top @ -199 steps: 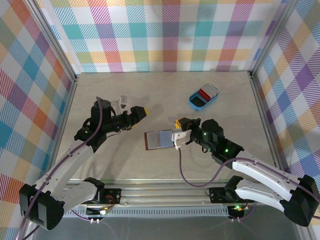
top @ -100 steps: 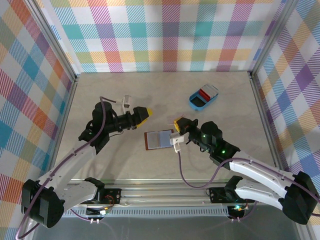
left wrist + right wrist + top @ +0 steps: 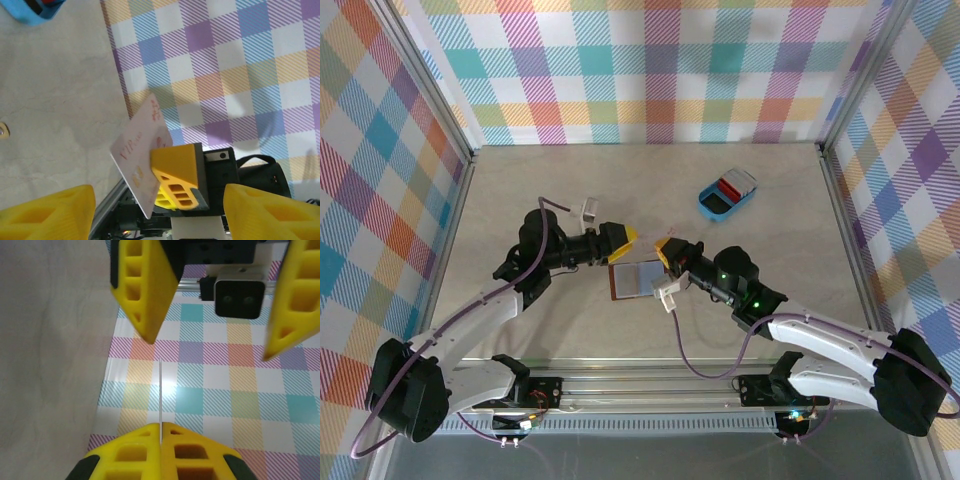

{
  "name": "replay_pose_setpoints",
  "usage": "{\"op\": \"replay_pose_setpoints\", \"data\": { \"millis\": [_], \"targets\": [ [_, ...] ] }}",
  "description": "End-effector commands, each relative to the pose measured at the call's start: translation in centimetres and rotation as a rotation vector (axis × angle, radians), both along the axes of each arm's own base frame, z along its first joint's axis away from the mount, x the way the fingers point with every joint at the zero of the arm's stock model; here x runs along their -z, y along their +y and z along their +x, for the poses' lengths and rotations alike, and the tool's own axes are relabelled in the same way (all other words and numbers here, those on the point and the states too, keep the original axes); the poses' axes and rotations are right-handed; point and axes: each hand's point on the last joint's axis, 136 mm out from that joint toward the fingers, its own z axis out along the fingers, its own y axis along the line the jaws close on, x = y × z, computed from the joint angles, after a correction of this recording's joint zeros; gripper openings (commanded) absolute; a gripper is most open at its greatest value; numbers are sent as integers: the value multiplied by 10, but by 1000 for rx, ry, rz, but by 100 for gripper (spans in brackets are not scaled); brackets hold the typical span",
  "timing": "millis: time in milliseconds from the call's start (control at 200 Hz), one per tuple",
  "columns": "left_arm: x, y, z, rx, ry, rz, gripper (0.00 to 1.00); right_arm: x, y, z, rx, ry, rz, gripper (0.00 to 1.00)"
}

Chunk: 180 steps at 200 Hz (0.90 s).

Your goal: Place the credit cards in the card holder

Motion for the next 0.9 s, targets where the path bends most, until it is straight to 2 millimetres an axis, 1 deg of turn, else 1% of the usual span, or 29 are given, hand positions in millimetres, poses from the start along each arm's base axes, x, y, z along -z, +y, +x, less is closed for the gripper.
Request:
{"op": "replay_pose_setpoints", "data": {
  "millis": [0, 40, 95, 200, 250, 340, 395, 540, 645, 695, 705, 720, 760, 785, 840, 895],
  "targets": [
    [0, 1, 1, -34, 38, -32, 62, -26, 8, -7, -43, -57, 53, 0],
    [3, 2, 3, -50, 72, -45, 60, -26, 9, -8, -44, -59, 53, 0],
    [1, 1, 3, -60, 107, -83, 58, -26, 10, -10, -49, -61, 50, 0],
    [-7, -1, 2, -60, 135, -156, 53, -27, 13, -14, -57, -60, 49, 0],
    [-7, -3, 1, -57, 148, -164, 52, -28, 14, -15, -59, -59, 51, 0],
    [0, -4, 0, -65, 183, -149, 48, -29, 16, -15, -54, -55, 56, 0],
    [-2, -5, -1, -63, 178, -160, 46, -30, 18, -14, -54, -57, 57, 0],
    [-6, -9, -1, -49, 194, -206, 34, -27, 22, -12, -49, -51, 56, 0],
    [-6, -11, -1, -48, 198, -224, 27, -30, 26, -9, -36, -50, 73, 0],
    [-6, -12, -1, -49, 192, -228, 24, -26, 27, -9, -37, -40, 69, 4],
    [-6, -12, -1, -50, 192, -228, 23, -31, 28, -9, -38, -51, 88, 5],
    [-6, -12, -1, -51, 189, -230, 22, -33, 28, -8, -37, -54, 95, 6],
    [-6, -12, 1, -57, 183, -232, 19, -33, 29, -8, -33, -51, 104, 9],
    [-6, -11, 1, -61, 178, -234, 16, -32, 29, -7, -27, -47, 112, 12],
    [-6, -10, 3, -74, 168, -239, 0, -32, 28, -4, -9, -41, 134, 21],
    [-6, -8, 6, -96, 153, -241, 0, -33, 25, -2, 8, -29, 174, 34]
  ]
}}
